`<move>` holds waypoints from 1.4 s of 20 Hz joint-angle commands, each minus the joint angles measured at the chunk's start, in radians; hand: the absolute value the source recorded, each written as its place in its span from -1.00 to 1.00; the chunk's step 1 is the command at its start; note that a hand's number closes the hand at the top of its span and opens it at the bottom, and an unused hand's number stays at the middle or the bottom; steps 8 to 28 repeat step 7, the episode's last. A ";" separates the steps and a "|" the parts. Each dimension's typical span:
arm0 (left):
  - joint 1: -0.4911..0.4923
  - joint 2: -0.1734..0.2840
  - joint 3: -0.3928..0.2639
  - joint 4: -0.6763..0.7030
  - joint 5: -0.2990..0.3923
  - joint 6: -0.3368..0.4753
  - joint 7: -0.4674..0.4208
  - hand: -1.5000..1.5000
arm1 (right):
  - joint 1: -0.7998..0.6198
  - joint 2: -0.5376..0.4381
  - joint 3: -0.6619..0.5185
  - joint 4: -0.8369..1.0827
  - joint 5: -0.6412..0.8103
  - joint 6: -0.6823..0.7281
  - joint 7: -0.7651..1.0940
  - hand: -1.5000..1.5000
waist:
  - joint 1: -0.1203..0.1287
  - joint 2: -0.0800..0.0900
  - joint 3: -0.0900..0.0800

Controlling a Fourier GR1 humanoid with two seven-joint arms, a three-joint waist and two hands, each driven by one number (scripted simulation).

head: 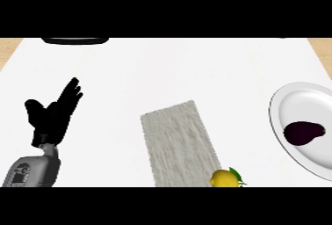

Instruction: Pick the eggplant from the placemat and place it in the plate

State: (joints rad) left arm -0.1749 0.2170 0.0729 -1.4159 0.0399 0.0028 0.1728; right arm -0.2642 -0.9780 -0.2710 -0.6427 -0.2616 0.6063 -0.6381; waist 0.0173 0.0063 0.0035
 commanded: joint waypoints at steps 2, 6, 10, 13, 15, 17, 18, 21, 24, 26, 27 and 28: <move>-0.025 0.015 0.016 0.025 0.011 -0.019 0.008 0.00 | 0.011 -0.009 0.018 0.091 0.066 0.122 -0.235 -1.00 | -0.002 0.002 0.001; -0.035 -0.002 0.009 0.062 -0.005 -0.008 -0.017 0.00 | -0.027 -0.028 0.042 0.126 0.091 0.113 -0.232 -1.00 | 0.000 0.006 0.002; -0.055 -0.022 -0.014 0.008 -0.024 0.026 0.023 0.00 | -0.038 -0.025 0.050 0.141 0.093 0.116 -0.214 -1.00 | 0.005 0.004 0.002; -0.055 -0.022 -0.014 0.008 -0.024 0.026 0.023 0.00 | -0.038 -0.025 0.050 0.141 0.093 0.116 -0.214 -1.00 | 0.005 0.004 0.002; -0.055 -0.022 -0.014 0.008 -0.024 0.026 0.023 0.00 | -0.038 -0.025 0.050 0.141 0.093 0.116 -0.214 -1.00 | 0.005 0.004 0.002; -0.055 -0.022 -0.014 0.008 -0.024 0.026 0.023 0.00 | -0.038 -0.025 0.050 0.141 0.093 0.116 -0.214 -1.00 | 0.005 0.004 0.002; -0.055 -0.022 -0.014 0.008 -0.024 0.026 0.023 0.00 | -0.038 -0.025 0.050 0.141 0.093 0.116 -0.214 -1.00 | 0.005 0.004 0.002; -0.055 -0.022 -0.014 0.008 -0.024 0.026 0.023 0.00 | -0.038 -0.025 0.050 0.141 0.093 0.116 -0.214 -1.00 | 0.005 0.004 0.002; -0.055 -0.022 -0.014 0.008 -0.024 0.026 0.023 0.00 | -0.038 -0.025 0.050 0.141 0.093 0.116 -0.214 -1.00 | 0.005 0.004 0.002; -0.055 -0.022 -0.014 0.008 -0.024 0.026 0.023 0.00 | -0.038 -0.025 0.050 0.141 0.093 0.116 -0.214 -1.00 | 0.005 0.004 0.002; -0.055 -0.022 -0.014 0.008 -0.024 0.026 0.023 0.00 | -0.038 -0.025 0.050 0.141 0.093 0.116 -0.214 -1.00 | 0.005 0.004 0.002; -0.055 -0.022 -0.014 0.008 -0.024 0.026 0.023 0.00 | -0.038 -0.025 0.050 0.141 0.093 0.116 -0.214 -1.00 | 0.005 0.004 0.002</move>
